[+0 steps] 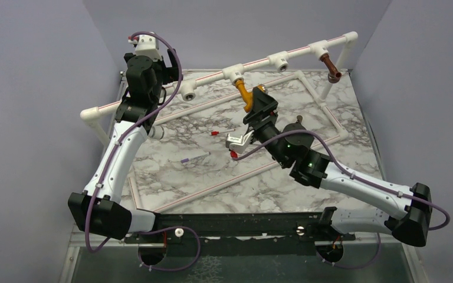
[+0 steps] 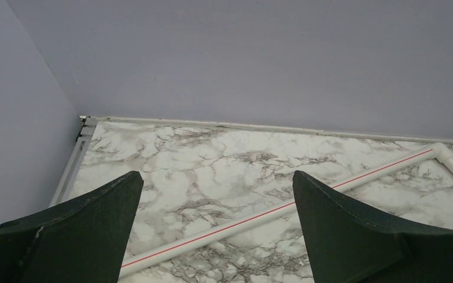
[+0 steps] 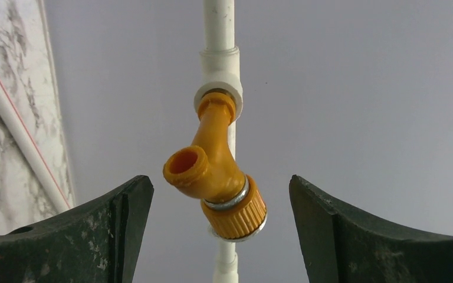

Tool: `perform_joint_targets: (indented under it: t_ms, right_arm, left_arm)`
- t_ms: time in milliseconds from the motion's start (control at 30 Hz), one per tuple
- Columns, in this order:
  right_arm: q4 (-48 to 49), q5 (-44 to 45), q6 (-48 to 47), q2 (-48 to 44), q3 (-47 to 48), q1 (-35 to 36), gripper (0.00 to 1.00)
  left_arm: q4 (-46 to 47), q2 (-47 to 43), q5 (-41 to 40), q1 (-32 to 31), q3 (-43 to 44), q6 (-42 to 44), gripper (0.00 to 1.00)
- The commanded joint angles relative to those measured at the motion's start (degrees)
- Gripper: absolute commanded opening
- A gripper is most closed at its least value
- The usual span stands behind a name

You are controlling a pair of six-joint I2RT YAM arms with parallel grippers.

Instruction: Install the water faucets

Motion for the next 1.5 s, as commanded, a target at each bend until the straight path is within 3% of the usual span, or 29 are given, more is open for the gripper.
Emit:
perform_joint_targets:
  t_ms: [0,400,500,800,900,1200,1467]
  right_arm:
    - [6.39,3.24,-12.1,2.97,0.12,0.36,0.89]
    - [12.1,4.17,-13.11,7.98,-0.11,0.8,0.72]
    - [12.72,5.08,-12.49,8.76,-0.12,0.8,0.63]
    - [16.46,11.34,-6.9,10.6,0.45,1.39,0.03]
    - [15.31,12.4,2.36,10.94,2.36,2.09,0.0]
    - [10.58,8.55,45.62,8.96,7.15,2.56,0.0]
    - [16.17,9.03,76.88,7.85,4.88,2.56,0.01]
  left_arm:
    - [-9.44,3.45,1.11,0.4,-3.39,0.14,0.99]
    - [-9.5,3.81,1.15,0.41,-3.3,0.24,0.99]
    - [-9.52,3.78,1.15,0.38,-3.31,0.26,0.99]
    - [-9.61,3.89,1.23,0.34,-3.23,0.17,0.99]
    - [-9.63,3.79,1.24,0.48,-3.22,0.17,0.99]
    - [-9.62,3.82,1.41,0.53,-3.22,0.09,0.99]
    - [-9.62,3.6,1.28,0.58,-3.22,0.08,0.99]
